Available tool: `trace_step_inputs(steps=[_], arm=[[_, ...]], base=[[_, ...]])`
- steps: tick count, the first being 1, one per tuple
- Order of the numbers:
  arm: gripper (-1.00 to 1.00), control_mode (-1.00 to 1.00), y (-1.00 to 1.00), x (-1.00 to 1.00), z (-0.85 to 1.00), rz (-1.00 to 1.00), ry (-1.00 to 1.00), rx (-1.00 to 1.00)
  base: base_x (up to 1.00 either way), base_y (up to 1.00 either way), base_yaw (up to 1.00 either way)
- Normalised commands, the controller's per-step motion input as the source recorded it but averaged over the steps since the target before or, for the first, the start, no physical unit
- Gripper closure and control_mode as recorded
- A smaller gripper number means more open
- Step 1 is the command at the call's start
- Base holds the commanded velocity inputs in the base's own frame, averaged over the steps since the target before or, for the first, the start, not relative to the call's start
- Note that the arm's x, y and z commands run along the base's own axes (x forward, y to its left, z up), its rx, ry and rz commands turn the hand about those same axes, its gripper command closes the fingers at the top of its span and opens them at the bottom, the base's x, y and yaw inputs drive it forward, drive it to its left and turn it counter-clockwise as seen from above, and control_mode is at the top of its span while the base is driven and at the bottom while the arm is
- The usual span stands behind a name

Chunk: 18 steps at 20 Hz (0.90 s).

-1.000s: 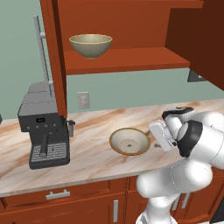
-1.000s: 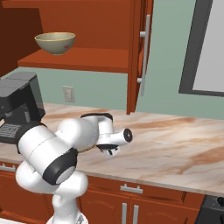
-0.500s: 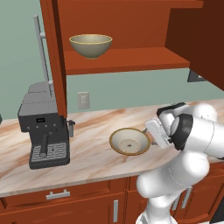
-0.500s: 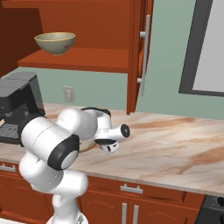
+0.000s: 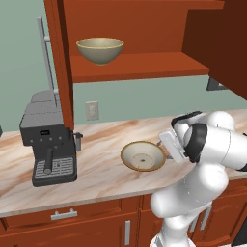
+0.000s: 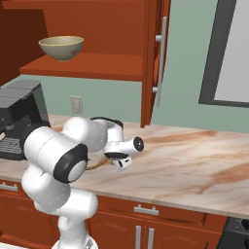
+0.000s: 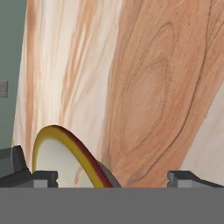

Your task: Open the cabinet. Pick the bowls from the counter and place them in the cabinet. Then close the cabinet.

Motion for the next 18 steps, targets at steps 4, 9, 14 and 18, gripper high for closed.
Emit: trace_step_inputs(steps=[4,9,14,18], arm=[[-1.00,-1.00,0.15,-0.32,-0.12,0.00,0.00,0.07],[-1.00,-1.00,0.37,-0.12,-0.08,0.00,0.00,0.03],[-1.00,-1.00,0.21,0.00,-0.07,0.07,0.00,0.00],[1.00,-1.00,0.20,0.00,-0.24,0.07,0.00,0.00]], base=[[0.00,0.00,0.00],[0.00,0.00,0.00],[0.00,0.00,0.00],[0.00,0.00,0.00]])
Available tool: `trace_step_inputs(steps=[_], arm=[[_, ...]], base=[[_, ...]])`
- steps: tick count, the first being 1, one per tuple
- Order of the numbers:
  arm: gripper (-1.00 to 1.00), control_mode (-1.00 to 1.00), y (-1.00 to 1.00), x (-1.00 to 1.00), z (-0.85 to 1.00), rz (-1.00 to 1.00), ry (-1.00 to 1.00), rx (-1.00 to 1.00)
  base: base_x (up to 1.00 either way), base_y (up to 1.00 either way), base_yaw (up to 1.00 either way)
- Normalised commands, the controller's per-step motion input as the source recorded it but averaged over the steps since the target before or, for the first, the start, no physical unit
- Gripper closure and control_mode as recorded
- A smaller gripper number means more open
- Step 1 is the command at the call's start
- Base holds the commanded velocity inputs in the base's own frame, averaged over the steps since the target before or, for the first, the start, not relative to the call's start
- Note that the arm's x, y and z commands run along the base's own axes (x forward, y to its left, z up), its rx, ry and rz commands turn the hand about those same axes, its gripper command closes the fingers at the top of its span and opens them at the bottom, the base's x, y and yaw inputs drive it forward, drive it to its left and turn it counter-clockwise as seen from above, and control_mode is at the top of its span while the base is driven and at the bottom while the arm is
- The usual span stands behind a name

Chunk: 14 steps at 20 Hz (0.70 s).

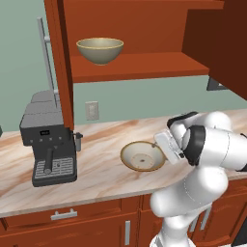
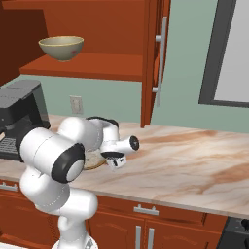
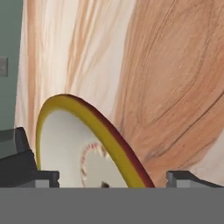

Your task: Open the cabinet. Pick the bowls from the counter and place them in the cabinet. Then close the cabinet.

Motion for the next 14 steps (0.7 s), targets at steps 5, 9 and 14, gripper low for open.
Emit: trace_step_inputs(steps=[5,9,14], arm=[[1.00,-1.00,0.39,0.00,-0.41,0.03,0.02,0.00],[1.00,-1.00,0.49,0.00,-0.38,0.00,0.00,0.00],[1.00,-1.00,0.45,-0.01,-0.28,0.00,0.00,0.00]], base=[[0.00,0.00,0.00],[0.00,0.00,0.00],[0.00,0.00,0.00]])
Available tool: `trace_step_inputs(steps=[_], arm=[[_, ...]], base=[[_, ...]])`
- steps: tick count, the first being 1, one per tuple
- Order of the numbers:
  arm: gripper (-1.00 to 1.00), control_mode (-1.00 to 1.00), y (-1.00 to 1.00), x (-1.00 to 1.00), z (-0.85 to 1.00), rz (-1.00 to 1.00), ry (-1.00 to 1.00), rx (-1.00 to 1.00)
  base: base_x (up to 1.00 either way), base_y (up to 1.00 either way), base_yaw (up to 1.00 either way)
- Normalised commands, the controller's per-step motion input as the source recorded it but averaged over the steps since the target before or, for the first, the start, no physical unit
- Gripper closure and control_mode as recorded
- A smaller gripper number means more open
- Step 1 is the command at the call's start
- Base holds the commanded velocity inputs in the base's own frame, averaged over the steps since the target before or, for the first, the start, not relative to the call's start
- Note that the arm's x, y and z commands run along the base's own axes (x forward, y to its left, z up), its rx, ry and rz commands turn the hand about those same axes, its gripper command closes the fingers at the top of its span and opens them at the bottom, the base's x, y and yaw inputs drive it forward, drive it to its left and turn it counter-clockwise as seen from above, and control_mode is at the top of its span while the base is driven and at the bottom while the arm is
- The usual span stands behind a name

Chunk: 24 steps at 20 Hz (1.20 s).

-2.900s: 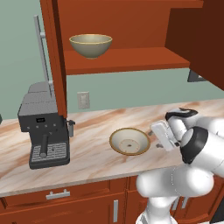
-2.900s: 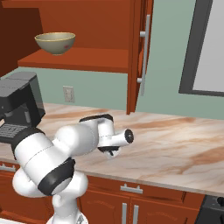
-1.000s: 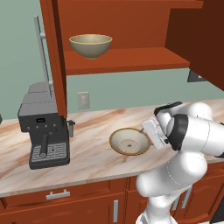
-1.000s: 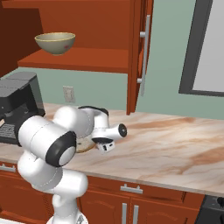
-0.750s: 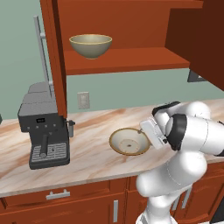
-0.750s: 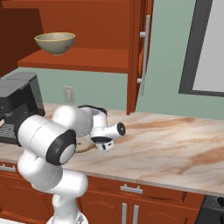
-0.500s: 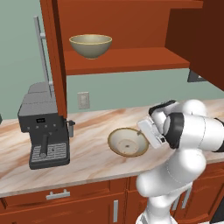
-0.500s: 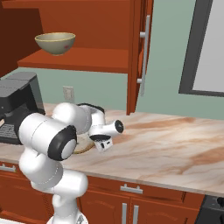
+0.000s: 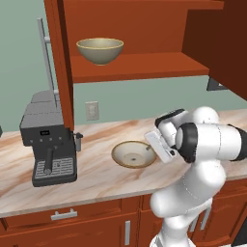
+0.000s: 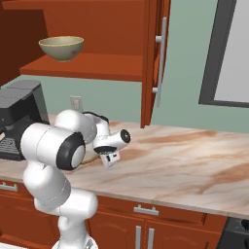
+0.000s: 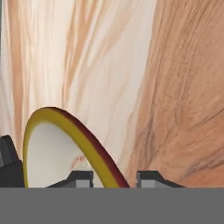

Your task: Open the cabinet. Pick the bowls from the counter and place them in the cabinet. Then close the cabinet.

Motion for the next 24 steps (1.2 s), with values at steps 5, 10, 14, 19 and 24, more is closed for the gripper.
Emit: trace_step_inputs(steps=[5,10,14,19,24], arm=[[1.00,-1.00,0.02,-0.48,0.20,0.00,-0.02,0.05],[1.00,-1.00,0.00,-0.55,0.63,-0.06,-0.03,0.05],[1.00,-1.00,0.09,-0.11,0.91,-0.16,0.03,0.00],[1.00,-1.00,0.02,-0.05,0.87,-0.25,0.11,-0.01],[1.00,-1.00,-0.16,-0.42,0.59,-0.27,0.09,-0.05]], base=[[0.00,0.00,0.00],[0.00,0.00,0.00],[0.00,0.00,0.00],[0.00,0.00,0.00],[0.00,0.00,0.00]])
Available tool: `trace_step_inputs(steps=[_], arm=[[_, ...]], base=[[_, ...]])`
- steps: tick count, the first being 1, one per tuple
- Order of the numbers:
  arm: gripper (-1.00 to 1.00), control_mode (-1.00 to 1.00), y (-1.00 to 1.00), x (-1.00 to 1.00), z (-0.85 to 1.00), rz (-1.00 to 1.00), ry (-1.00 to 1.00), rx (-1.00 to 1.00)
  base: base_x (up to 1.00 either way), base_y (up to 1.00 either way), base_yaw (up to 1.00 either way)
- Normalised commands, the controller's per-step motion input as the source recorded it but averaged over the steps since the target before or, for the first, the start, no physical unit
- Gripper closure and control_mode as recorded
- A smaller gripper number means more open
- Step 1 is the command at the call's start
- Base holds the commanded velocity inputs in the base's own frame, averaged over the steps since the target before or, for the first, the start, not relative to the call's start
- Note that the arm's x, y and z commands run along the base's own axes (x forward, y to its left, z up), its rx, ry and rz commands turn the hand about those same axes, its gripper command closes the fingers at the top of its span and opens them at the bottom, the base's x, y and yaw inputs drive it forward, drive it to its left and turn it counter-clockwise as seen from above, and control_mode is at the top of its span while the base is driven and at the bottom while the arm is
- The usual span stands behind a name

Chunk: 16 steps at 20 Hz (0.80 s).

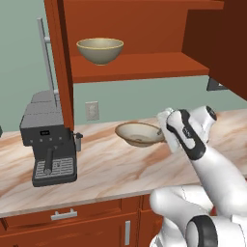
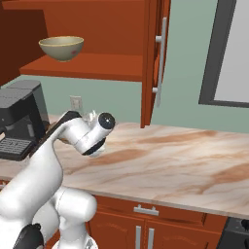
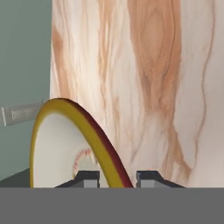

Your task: Open the cabinet. Pick the bowls from the counter and place them in the cabinet. Then close the cabinet.

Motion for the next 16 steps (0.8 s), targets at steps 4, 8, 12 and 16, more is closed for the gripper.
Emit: trace_step_inputs(steps=[4,8,12,16], arm=[[1.00,-1.00,-0.06,-0.52,0.50,-0.24,0.12,-0.15],[1.00,-1.00,-0.03,-0.41,0.48,-0.26,0.14,-0.29],[1.00,-1.00,-0.18,-0.35,0.45,-0.24,0.10,-0.24],[1.00,-1.00,-0.29,-0.36,0.45,-0.21,0.01,-0.20]], base=[[0.00,0.00,0.00],[0.00,0.00,0.00],[0.00,0.00,0.00],[0.00,0.00,0.00]])
